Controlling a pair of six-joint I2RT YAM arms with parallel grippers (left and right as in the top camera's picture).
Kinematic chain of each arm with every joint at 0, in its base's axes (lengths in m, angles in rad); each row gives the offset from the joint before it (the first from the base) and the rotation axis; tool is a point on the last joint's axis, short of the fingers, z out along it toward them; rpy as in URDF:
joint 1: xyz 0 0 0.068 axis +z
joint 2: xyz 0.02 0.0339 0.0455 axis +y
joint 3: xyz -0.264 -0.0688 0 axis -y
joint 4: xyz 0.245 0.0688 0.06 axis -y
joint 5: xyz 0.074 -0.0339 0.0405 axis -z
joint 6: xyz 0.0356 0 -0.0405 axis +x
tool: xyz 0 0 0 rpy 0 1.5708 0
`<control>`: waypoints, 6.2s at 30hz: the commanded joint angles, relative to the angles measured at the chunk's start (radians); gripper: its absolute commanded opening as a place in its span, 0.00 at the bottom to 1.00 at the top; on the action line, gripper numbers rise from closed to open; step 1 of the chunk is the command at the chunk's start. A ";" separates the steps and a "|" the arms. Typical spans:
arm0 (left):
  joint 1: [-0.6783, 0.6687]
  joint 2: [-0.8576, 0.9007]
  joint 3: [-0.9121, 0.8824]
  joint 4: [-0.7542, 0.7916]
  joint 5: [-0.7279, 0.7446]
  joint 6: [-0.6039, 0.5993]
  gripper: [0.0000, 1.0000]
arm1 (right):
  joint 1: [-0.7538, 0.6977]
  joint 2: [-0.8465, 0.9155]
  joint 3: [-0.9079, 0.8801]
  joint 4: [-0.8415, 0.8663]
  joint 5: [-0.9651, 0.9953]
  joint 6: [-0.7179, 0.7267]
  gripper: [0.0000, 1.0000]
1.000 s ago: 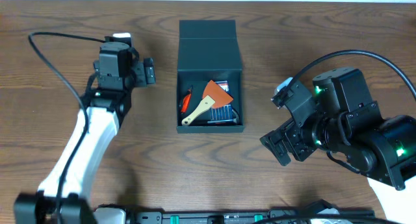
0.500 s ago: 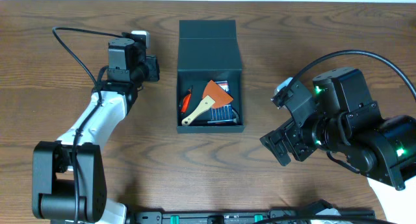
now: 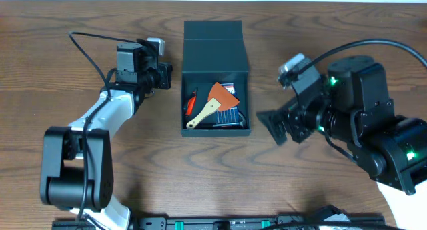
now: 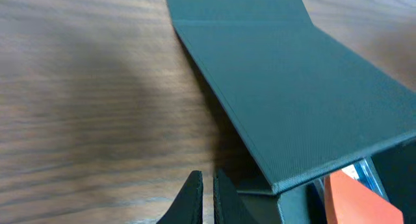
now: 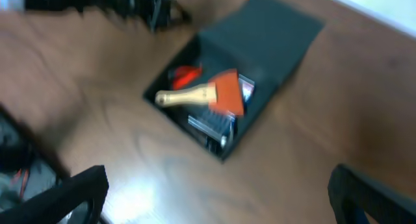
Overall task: Pack container
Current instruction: 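Move both grippers to the far edge of the box lid, then push the lid closed over the box with both grippers, then withdraw both grippers from the closed box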
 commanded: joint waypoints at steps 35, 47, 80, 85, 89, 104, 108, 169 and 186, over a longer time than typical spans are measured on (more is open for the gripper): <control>0.048 0.497 0.613 -0.325 0.195 -0.262 0.06 | -0.401 1.068 -0.002 0.782 -0.560 0.528 0.01; 0.039 0.506 0.613 -0.326 0.215 -0.280 0.06 | -0.336 1.176 -0.001 0.933 -0.645 0.620 0.01; 0.047 0.295 0.613 -0.176 0.259 -0.164 0.05 | -0.313 1.176 0.000 1.536 -1.002 0.711 0.01; 0.048 0.235 0.613 -0.189 0.270 -0.121 0.06 | -0.323 1.159 0.000 1.598 -1.046 0.769 0.02; 0.048 0.180 0.613 -0.271 0.270 -0.043 0.06 | -0.332 1.134 0.000 1.591 -1.074 0.768 0.02; 0.048 0.042 0.613 -0.684 0.269 0.249 0.06 | -0.330 1.120 0.000 1.368 -1.096 0.650 0.02; 0.048 0.029 0.613 -0.768 0.268 0.304 0.05 | -0.330 1.118 0.000 1.338 -1.096 0.632 0.02; 0.082 -0.295 0.320 -0.933 0.239 0.425 0.99 | -0.072 -0.007 -0.549 0.361 0.247 0.291 0.99; 0.082 -0.295 0.320 -0.932 0.238 0.425 0.98 | -0.072 0.009 -0.681 0.352 0.247 0.289 0.99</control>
